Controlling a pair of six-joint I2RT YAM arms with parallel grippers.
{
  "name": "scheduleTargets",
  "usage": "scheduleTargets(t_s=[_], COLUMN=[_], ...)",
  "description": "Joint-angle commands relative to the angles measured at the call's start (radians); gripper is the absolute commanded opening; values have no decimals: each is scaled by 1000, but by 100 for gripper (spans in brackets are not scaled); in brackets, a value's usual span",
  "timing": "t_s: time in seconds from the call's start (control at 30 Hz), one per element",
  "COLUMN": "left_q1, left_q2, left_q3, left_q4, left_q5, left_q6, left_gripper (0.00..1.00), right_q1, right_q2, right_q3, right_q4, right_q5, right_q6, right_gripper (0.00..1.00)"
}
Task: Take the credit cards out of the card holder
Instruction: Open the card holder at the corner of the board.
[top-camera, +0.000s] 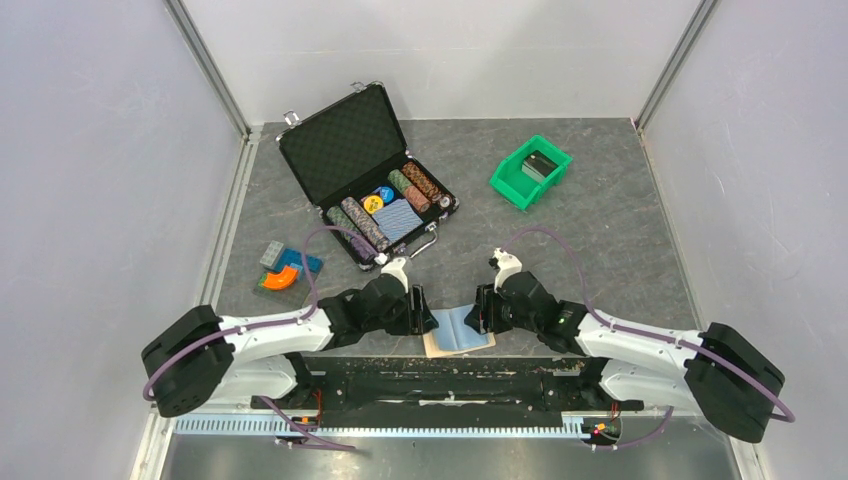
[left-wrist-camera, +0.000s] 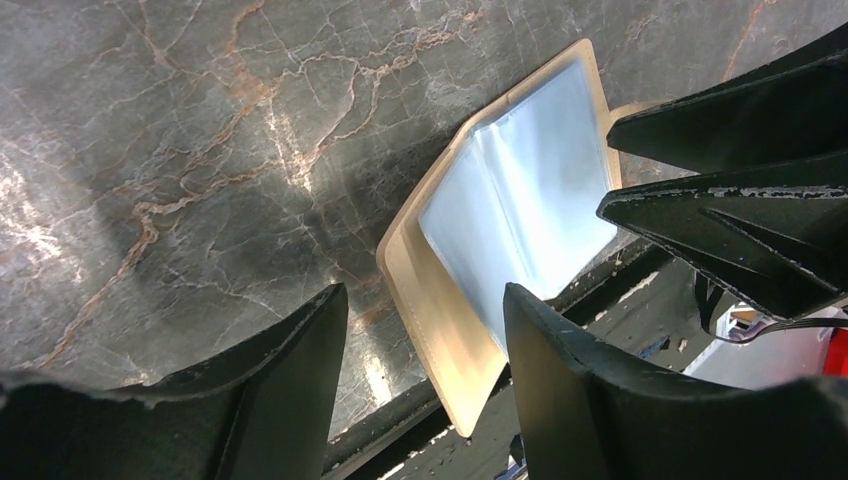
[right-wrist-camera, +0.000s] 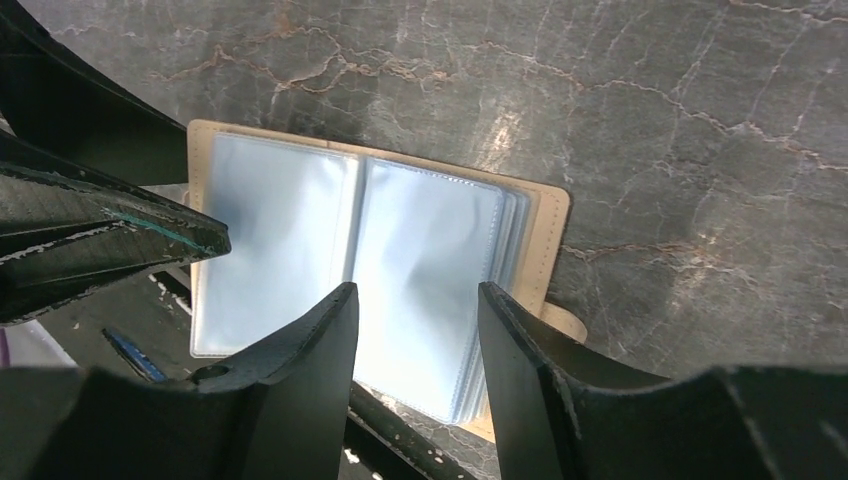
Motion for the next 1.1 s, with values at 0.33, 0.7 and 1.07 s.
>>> scheduleTargets(t_s=[0.33, 0.7, 1.07], left_q1=[0, 0, 0], left_q2=[53, 72, 70], left_q3=[-16, -26, -30], left_q4=[141, 179, 181], left_q5=[53, 78, 67], left_q6=[7, -3, -24], left_gripper=[22, 8, 16], right_q1=[-5, -5, -2], right_q2=[14, -13, 0], right_q3=[-21, -45, -112], right_q4=[58, 159, 388], right_q5=[11, -98, -229], right_q6=[4, 80, 198], right_gripper=[48, 47, 45])
